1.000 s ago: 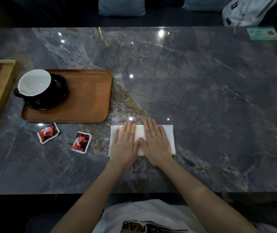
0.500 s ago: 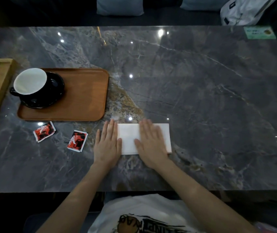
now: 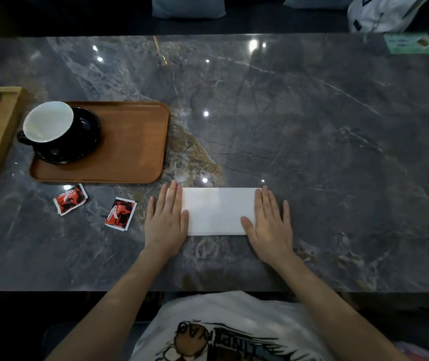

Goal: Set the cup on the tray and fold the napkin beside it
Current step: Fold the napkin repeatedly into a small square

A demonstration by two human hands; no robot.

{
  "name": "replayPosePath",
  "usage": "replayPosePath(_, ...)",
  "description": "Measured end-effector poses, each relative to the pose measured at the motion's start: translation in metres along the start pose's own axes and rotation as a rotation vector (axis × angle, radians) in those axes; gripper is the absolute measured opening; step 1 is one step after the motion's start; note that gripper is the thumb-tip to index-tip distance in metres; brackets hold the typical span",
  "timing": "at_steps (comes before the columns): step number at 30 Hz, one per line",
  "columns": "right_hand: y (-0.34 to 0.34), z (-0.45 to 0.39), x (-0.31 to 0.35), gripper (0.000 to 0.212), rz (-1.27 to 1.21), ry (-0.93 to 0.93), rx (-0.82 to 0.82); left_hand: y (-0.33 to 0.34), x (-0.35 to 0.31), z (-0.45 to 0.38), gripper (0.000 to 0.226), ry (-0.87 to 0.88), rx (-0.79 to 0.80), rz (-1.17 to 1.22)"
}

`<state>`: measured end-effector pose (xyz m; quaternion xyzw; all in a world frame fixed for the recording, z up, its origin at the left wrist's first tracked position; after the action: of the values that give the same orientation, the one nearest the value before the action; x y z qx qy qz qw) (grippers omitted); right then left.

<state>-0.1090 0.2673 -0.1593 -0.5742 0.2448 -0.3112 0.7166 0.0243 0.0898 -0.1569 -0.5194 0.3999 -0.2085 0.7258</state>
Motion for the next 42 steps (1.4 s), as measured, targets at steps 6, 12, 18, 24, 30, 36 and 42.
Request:
replayPosePath(6, -0.006, 0.000, -0.007, 0.086, -0.125, 0.056, -0.052, -0.005, -0.018, 0.001, 0.066, -0.068, -0.076, -0.079)
replayPosePath(12, -0.004, -0.003, -0.008, 0.091, -0.144, 0.136, -0.013, 0.005, -0.065, 0.001, 0.053, 0.095, -0.067, -0.037)
replayPosePath(18, -0.005, -0.004, -0.008, 0.091, -0.137, 0.137, -0.005, 0.025, -0.059, 0.001, 0.054, 0.107, 0.034, 0.009)
replayPosePath(24, -0.013, -0.013, -0.007, 0.089, -0.140, 0.105, 0.018, 0.026, -0.059, 0.000, 0.060, 0.086, 0.039, 0.125)
replayPosePath(30, -0.017, -0.017, -0.009, 0.087, -0.208, 0.075, 0.034, 0.022, -0.059, -0.003, 0.066, 0.061, 0.066, 0.210)
replayPosePath(36, -0.033, -0.021, -0.020, 0.043, -0.711, 0.211, -0.062, 0.024, -0.056, -0.003, 0.053, 0.019, 0.022, 0.083)
replayPosePath(42, -0.013, -0.025, -0.030, 0.038, -1.069, 0.414, 0.180, 0.024, -0.057, -0.004, 0.051, 0.028, 0.015, 0.043)
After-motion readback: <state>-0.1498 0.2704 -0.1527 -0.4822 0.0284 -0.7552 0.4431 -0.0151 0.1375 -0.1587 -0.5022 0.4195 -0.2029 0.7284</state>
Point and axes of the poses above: each hand's wrist, its own z-axis away from the middle knuckle, its own y-axis out of the palm, x = y × z, the point moved 7 cm from there along -z, towards the middle knuckle, and after that the axes turned 13 degrees about z, right-handed, at the moved point
